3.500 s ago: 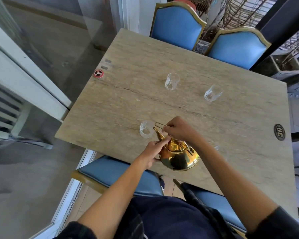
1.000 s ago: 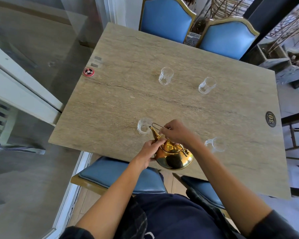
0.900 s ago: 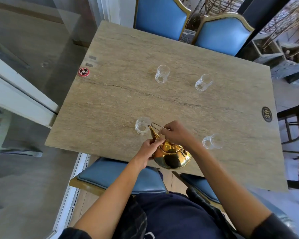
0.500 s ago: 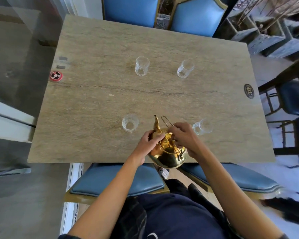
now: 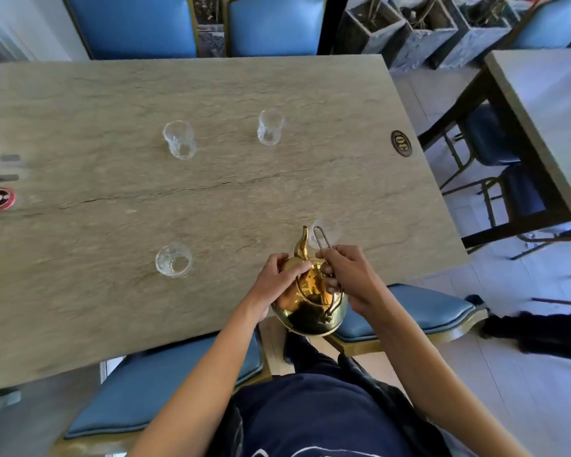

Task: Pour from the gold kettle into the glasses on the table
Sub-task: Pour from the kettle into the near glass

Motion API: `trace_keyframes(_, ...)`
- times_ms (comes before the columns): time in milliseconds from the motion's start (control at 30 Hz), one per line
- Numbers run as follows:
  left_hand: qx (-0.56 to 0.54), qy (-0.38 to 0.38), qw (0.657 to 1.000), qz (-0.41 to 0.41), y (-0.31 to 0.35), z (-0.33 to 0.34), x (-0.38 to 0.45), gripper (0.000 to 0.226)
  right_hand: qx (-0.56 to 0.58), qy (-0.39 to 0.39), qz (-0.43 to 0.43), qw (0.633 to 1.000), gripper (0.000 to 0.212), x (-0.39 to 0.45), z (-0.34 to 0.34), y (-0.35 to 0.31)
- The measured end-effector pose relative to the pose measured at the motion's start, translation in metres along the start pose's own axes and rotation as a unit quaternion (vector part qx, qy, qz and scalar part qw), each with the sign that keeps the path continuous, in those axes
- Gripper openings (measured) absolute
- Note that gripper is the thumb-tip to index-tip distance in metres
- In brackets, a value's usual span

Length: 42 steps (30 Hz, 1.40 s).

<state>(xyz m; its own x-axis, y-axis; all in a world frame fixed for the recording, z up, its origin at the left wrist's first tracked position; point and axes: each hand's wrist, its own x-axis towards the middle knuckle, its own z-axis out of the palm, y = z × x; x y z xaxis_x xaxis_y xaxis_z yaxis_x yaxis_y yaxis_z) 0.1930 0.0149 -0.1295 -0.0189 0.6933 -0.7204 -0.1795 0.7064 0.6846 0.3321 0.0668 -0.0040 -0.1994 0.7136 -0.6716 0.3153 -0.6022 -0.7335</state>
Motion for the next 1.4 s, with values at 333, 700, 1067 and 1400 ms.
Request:
trace_keyframes(333, 0.082, -0.019, 0.996, -0.036, 0.007, 0.030, 0.028, 0.080, 0.116, 0.009, 0.059, 0.991, 0.012, 0.019, -0.040, 0.011)
trace_keyframes(700, 0.124, -0.024, 0.990, -0.070, 0.022, 0.039, 0.037, 0.080, 0.175, 0.001, 0.090, 0.981, 0.011, 0.041, -0.054, 0.005)
trace_keyframes(1067, 0.127, -0.024, 0.989, -0.079, 0.023, 0.036, 0.039, 0.073, 0.185, -0.004, 0.088, 0.979, 0.008, 0.044, -0.051, 0.002)
trace_keyframes(1400, 0.136, -0.028, 0.987, -0.081, 0.023, 0.033, 0.039, 0.072, 0.200, 0.004, 0.092, 0.975, 0.010, 0.044, -0.050, 0.004)
